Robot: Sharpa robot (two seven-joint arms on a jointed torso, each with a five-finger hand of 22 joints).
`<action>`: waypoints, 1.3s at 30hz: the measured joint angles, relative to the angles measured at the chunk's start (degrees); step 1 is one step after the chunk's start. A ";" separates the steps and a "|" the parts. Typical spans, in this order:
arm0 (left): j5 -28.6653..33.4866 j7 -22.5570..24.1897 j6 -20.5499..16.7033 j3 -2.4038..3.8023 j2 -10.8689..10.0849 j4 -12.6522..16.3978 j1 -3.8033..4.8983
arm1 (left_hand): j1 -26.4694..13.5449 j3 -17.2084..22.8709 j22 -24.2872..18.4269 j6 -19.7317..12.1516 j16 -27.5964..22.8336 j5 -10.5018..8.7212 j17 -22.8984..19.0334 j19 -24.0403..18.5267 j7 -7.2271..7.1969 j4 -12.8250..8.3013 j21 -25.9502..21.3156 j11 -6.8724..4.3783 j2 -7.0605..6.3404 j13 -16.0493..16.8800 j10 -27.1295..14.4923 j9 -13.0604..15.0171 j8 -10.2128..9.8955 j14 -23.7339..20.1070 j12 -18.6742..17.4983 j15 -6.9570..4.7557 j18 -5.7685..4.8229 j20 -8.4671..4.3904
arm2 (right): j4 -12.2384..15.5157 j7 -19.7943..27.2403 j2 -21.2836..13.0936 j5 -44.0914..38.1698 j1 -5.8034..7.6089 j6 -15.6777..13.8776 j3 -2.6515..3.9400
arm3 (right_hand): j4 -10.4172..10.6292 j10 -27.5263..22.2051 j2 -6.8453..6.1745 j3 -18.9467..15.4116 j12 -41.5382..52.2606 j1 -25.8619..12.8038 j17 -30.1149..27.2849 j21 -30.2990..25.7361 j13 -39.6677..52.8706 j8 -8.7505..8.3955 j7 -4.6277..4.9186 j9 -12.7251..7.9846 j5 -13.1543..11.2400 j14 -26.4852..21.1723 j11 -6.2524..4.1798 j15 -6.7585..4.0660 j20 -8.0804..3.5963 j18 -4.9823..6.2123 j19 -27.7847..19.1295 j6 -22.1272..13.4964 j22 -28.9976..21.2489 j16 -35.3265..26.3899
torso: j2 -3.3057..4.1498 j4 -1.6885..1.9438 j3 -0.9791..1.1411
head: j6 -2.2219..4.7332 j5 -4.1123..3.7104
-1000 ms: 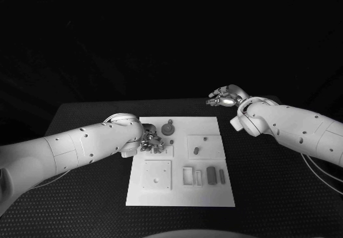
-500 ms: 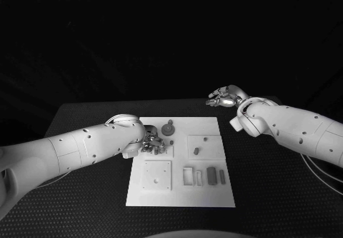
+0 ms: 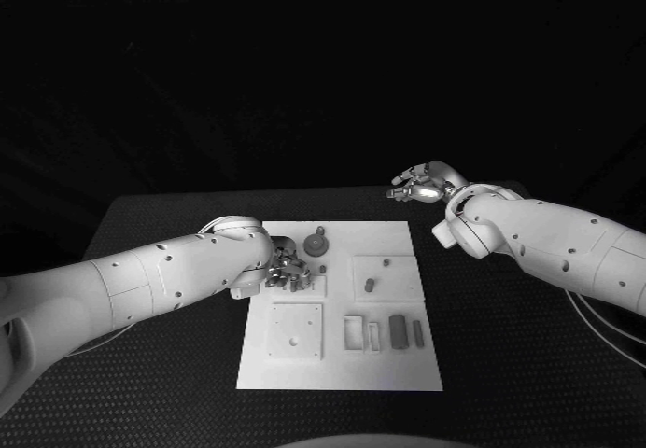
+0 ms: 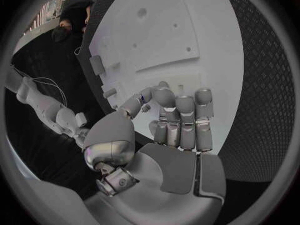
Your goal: Assemble the parts on the task board
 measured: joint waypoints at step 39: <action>1.43 -0.30 -2.00 2.66 -3.49 1.89 -0.49 | -4.66 -4.81 0.03 1.32 0.00 -26.33 -1.54 -0.36 -2.55 11.31 -1.72 -3.36 -14.50 -1.94 0.87 -0.85 1.01 0.98 0.11 -3.27 0.02 0.08 | -0.12 -0.02 -0.20 -0.02 -0.14 0.00 0.00 | 0.00 0.00 0.00 0.00 0.00 0.00 -0.09 0.00 0.00 0.00 -0.01 -0.04 0.00 -0.20 0.00 0.20 0.21 0.00 -0.22 0.01 0.03 0.00 | -0.04 0.09 -0.08 | 0.57 -0.08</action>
